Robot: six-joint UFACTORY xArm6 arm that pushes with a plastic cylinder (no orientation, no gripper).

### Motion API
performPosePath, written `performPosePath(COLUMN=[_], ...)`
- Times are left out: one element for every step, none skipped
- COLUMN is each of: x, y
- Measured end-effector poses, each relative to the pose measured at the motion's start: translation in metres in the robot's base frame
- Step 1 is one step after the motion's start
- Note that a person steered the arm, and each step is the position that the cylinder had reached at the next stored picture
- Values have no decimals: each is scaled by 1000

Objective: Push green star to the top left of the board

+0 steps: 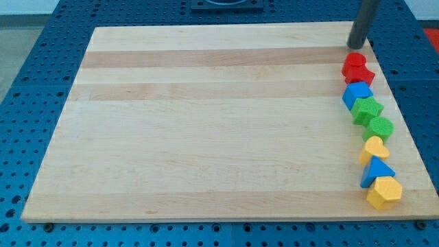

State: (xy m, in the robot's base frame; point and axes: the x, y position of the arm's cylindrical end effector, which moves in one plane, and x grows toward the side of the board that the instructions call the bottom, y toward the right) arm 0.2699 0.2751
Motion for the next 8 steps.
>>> performPosePath(x=[3,15,48,83,123,160,186,187], y=[52,70,70,70,70,67,39,9])
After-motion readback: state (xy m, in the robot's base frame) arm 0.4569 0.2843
